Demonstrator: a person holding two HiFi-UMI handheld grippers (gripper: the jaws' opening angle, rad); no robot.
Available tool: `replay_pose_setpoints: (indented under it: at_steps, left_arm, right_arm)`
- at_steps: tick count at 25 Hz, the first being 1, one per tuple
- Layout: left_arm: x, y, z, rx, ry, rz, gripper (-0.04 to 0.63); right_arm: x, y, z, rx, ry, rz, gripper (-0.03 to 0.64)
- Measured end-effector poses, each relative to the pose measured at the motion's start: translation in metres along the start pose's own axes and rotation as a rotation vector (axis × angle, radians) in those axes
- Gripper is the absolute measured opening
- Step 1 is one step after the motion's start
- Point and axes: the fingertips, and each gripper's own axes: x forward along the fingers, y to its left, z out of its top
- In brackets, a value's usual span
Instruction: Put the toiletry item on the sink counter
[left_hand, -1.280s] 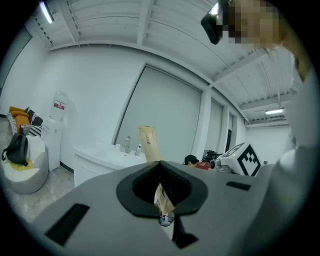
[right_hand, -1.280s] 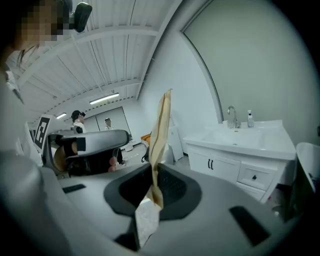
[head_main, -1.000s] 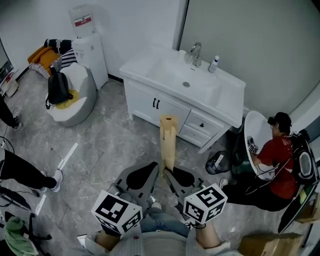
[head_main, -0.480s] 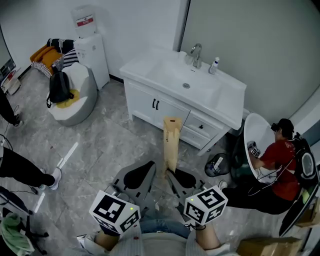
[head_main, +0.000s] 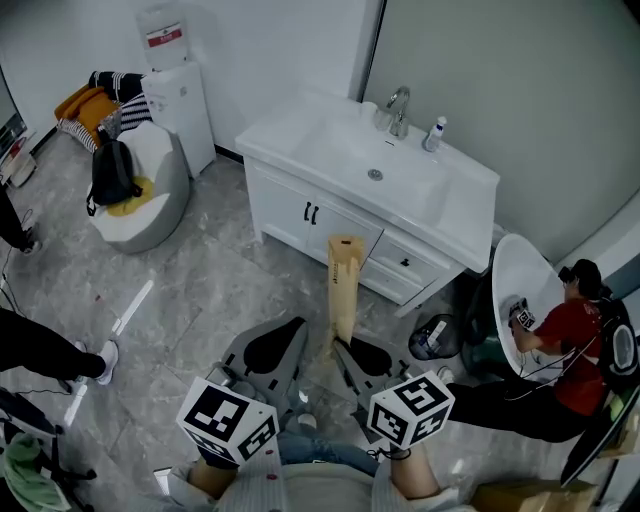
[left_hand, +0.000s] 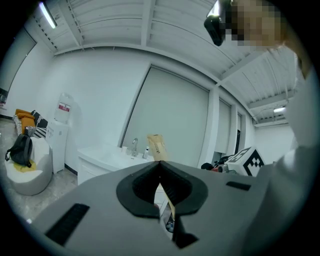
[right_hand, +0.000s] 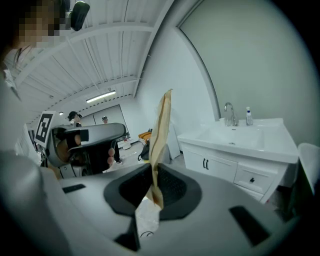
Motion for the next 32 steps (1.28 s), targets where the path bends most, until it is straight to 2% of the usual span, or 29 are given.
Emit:
replay_pose_setpoints:
  at_steps: [7, 16, 23, 28, 32]
  left_arm:
    - [0.055, 0.061, 0.025, 0.007, 0.019, -0.024, 0.017]
    - [0.108, 0.153, 0.062, 0.023, 0.022, -0.012, 0.017]
    - [0.125, 0.199, 0.048, 0.054, -0.002, 0.018, 0.017]
    - [0.138, 0.248, 0.086, 0.042, 0.016, 0.024, 0.017]
    - [0.14, 0.264, 0.089, 0.037, 0.011, 0.026, 0.017]
  right_arm:
    - [0.066, -0.037, 0.039, 0.014, 0.004, -0.02, 0.051]
    - [0.155, -0.069, 0.084, 0.03, 0.01, -0.025, 0.051]
    - [0.195, -0.098, 0.081, 0.023, -0.033, -0.03, 0.051]
    - [0.235, -0.103, 0.119, 0.06, -0.017, -0.051, 0.051]
    - [0.248, -0.107, 0.122, 0.064, -0.01, -0.067, 0.051]
